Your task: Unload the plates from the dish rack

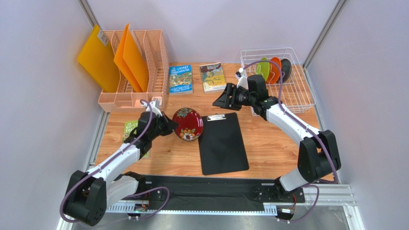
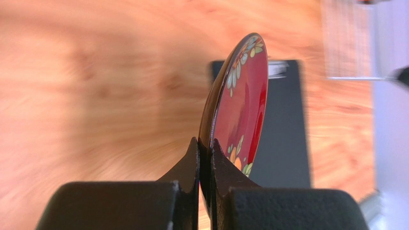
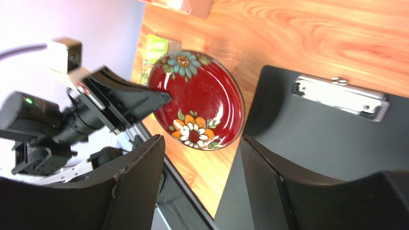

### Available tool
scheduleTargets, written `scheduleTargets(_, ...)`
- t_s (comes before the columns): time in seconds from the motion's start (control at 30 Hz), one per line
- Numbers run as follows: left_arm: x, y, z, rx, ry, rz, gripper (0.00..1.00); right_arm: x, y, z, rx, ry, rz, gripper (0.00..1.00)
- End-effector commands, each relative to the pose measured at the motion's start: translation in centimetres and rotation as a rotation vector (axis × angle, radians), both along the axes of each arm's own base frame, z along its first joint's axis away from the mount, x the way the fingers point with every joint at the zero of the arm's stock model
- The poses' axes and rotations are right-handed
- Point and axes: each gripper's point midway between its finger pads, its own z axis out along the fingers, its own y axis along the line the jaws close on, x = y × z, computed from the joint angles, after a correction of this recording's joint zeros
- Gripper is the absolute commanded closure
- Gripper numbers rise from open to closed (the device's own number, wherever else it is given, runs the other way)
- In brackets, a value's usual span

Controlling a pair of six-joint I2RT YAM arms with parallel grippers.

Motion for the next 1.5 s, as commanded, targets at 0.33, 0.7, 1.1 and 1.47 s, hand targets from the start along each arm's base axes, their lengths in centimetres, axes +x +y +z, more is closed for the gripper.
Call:
scheduleTargets(0.33,-2.4,6.2,-4.3,0.180,0.078,0.246,1.00,3.8,-6.9,0.4,-0.139,-0.059,-0.157,0.35)
scheduleTargets(0.7,-3.9,7.3,-8.0,0.246,0.207,0.278,0.80,7.4,-12.7,0.8,-0.353,-0.067,-0.329,0.35)
scheduleTargets(1.1,-4.8,6.9,-9.8,0.261,0.291,0.243,0.59,8.9,-14.8,0.6,-0.425,-0.066,-0.388,0.34)
scheduleTargets(1.47,-4.7,7.2,-9.7,0.280,0.322,0.262,0.53,12.2,-19.7,1.5,-0.616,-0.107,-0.545,0.34)
